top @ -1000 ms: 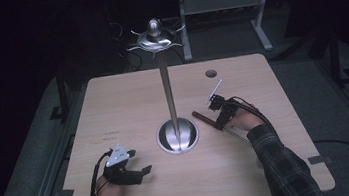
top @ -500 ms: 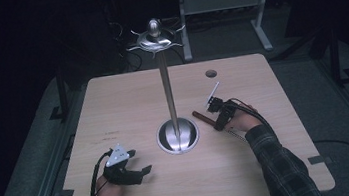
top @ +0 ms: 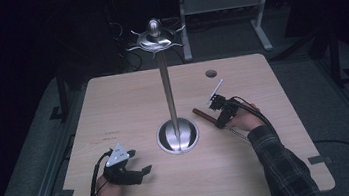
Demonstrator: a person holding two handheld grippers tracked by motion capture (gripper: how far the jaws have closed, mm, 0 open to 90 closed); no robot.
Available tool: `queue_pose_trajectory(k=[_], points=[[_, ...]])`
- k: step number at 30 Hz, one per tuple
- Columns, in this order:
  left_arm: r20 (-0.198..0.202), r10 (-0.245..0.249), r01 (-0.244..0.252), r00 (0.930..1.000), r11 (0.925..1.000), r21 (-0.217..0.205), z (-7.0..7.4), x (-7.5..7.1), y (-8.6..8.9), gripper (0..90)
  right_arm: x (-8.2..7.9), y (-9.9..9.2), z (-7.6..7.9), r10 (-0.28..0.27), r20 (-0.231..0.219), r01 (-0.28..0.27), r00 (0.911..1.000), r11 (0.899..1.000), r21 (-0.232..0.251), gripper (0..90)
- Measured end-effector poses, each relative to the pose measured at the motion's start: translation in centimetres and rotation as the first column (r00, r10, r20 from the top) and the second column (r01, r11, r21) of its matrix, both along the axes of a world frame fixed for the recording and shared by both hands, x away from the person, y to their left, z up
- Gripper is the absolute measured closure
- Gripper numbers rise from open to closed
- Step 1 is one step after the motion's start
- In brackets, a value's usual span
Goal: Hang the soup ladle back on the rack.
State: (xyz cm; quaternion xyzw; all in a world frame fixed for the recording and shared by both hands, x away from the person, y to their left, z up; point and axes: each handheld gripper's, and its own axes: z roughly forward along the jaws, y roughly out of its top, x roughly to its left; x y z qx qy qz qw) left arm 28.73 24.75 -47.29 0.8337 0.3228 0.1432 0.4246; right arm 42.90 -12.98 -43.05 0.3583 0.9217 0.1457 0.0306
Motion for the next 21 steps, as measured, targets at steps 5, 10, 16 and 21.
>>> queue_pose_trajectory(k=[5, 10, 16, 21], points=[[0.0, 0.001, -0.001, 1.0, 1.0, 0.003, 0.0, 0.0, 0.0, 14.2, -0.4, -0.5, 0.9, -0.008, 0.027, 0.008, 0.9996, 0.999, 0.032, 73.6], [0.001, 0.004, -0.004, 1.0, 1.0, 0.001, 0.0, 0.0, -0.1, 14.2, -1.3, -1.3, 2.6, -0.027, 0.086, 0.019, 0.9959, 0.996, 0.09, 73.7], [0.003, 0.004, -0.004, 1.0, 1.0, 0.006, 0.0, 0.0, -0.1, 14.2, -2.3, -2.2, 4.2, -0.042, 0.145, 0.02, 0.9885, 0.989, 0.147, 73.7], [0.003, 0.004, -0.004, 1.0, 1.0, 0.004, 0.0, 0.0, -0.1, 14.2, -3.0, -3.1, 5.3, -0.061, 0.195, 0.021, 0.9788, 0.979, 0.2, 73.8]])
